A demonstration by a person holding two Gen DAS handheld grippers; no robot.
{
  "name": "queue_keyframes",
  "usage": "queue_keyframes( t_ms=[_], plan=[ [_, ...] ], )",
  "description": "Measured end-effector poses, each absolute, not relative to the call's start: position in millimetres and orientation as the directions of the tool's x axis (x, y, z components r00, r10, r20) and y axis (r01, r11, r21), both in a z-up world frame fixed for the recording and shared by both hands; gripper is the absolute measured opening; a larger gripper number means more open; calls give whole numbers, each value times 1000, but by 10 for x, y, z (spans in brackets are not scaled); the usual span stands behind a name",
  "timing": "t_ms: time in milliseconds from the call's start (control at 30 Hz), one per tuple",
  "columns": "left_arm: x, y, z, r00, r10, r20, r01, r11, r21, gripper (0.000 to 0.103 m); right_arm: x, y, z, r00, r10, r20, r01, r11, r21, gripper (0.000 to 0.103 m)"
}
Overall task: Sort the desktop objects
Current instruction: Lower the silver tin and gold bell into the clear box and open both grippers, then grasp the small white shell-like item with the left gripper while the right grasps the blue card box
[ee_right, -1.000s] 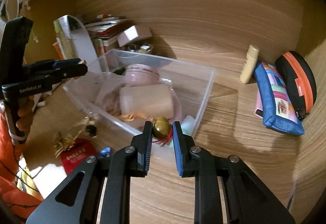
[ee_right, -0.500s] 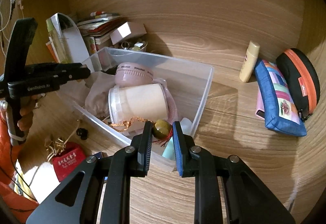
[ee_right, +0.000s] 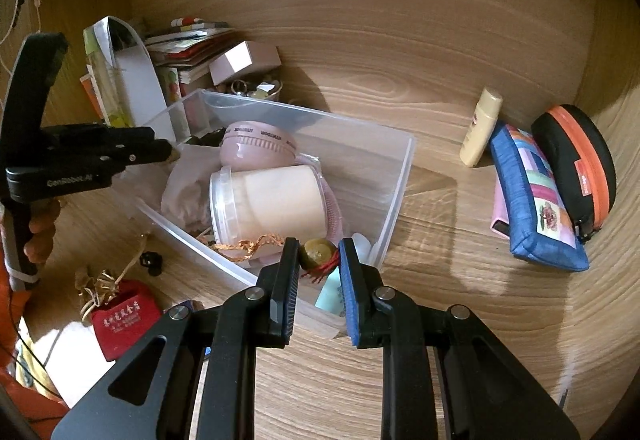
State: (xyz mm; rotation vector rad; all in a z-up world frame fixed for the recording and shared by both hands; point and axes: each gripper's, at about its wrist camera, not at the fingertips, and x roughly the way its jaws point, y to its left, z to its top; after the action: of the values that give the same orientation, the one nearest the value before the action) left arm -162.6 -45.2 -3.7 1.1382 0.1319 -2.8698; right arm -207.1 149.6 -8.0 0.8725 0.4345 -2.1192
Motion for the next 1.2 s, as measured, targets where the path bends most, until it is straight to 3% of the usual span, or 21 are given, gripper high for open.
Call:
queue_keyframes(
  t_ms=[133, 233, 333, 400, 500, 600, 833, 1200],
  plan=[
    [-1589, -445, 17, -737, -16, -675, 76, -995, -59, 47, -2065, 1486, -71, -465, -527, -712, 768, -639, -28, 19],
    [-1535, -433, 69, -752, -24, -659, 76, -996, -50, 59, -2048, 1483, -58, -478, -520, -708, 763, -645, -41, 25],
    [-1465, -421, 129, -767, -33, -641, 77, -996, -40, 67, -1998, 1488, -15, -479, -530, -700, 767, -641, -40, 42],
    [-1397, -422, 179, -779, -34, -626, 77, -996, -41, 73, -1926, 1494, 33, -508, -526, -682, 759, -648, -65, 68],
    [-1293, -411, 246, -791, -39, -610, 78, -996, -37, 80, -1802, 1504, 104, -558, -521, -646, 748, -653, -120, 80],
    [-1177, -401, 306, -803, -48, -594, 83, -996, -33, 89, -1704, 1505, 154, -574, -516, -636, 748, -646, -152, 85],
    [-813, -392, 359, -815, -91, -573, 105, -994, 9, 96, -1511, 1538, 189, -555, -529, -642, 767, -623, -150, 89],
    [-392, -526, -40, -735, -143, -663, 153, -987, 43, 96, -1145, 1391, -60, -501, -530, -684, 824, -535, -189, 93]
  ],
)
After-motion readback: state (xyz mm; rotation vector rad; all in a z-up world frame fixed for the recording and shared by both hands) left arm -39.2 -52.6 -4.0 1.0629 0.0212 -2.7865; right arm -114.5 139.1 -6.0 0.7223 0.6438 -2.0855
